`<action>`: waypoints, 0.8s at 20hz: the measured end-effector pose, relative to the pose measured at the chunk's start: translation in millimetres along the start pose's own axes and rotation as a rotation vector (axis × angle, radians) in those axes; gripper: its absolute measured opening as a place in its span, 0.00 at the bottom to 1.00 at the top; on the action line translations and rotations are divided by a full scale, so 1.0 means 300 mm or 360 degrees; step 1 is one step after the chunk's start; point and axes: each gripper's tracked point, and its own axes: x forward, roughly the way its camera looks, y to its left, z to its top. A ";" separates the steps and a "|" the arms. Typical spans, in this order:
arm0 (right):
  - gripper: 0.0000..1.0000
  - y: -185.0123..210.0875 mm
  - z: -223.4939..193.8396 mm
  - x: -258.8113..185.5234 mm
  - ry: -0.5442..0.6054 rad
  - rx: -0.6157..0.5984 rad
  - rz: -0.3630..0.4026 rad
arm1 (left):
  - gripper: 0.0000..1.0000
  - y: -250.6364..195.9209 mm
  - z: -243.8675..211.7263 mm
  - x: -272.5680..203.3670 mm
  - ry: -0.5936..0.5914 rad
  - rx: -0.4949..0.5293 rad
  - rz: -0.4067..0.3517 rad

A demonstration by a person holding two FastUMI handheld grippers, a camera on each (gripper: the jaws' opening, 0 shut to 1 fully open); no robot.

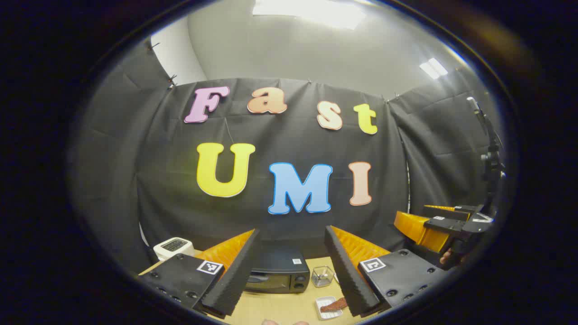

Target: Open the electric oven with the left hand, put the food in, and close the electric oven.

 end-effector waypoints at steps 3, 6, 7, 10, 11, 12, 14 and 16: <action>0.96 0.035 0.003 0.010 -0.0016 -0.0023 -0.0012 | 0.94 0.049 0.001 0.024 -0.0008 -0.0008 -0.0010; 0.96 0.054 -0.002 0.023 -0.0022 -0.0041 -0.0032 | 0.98 0.081 -0.032 0.045 0.0030 -0.0031 -0.0016; 0.96 0.068 -0.004 0.023 -0.0025 -0.0035 -0.0028 | 0.98 0.090 -0.028 0.044 0.0019 -0.0045 -0.0017; 0.96 0.079 -0.003 0.028 -0.0033 -0.0054 -0.0032 | 0.98 0.121 -0.023 0.057 0.0006 -0.0053 -0.0002; 0.96 0.087 0.000 0.027 -0.0039 -0.0058 -0.0027 | 0.98 0.117 -0.034 0.062 0.0014 -0.0054 -0.0009; 0.96 0.092 0.000 0.027 -0.0042 -0.0060 -0.0021 | 0.95 0.122 -0.033 0.066 0.0012 -0.0051 -0.0009; 0.96 0.085 -0.007 0.031 -0.0040 -0.0067 -0.0029 | 0.95 0.133 -0.040 0.073 0.0021 -0.0039 -0.0011; 0.96 0.076 -0.020 0.033 -0.0028 -0.0045 -0.0034 | 0.92 0.141 -0.050 0.081 0.0030 -0.0034 -0.0007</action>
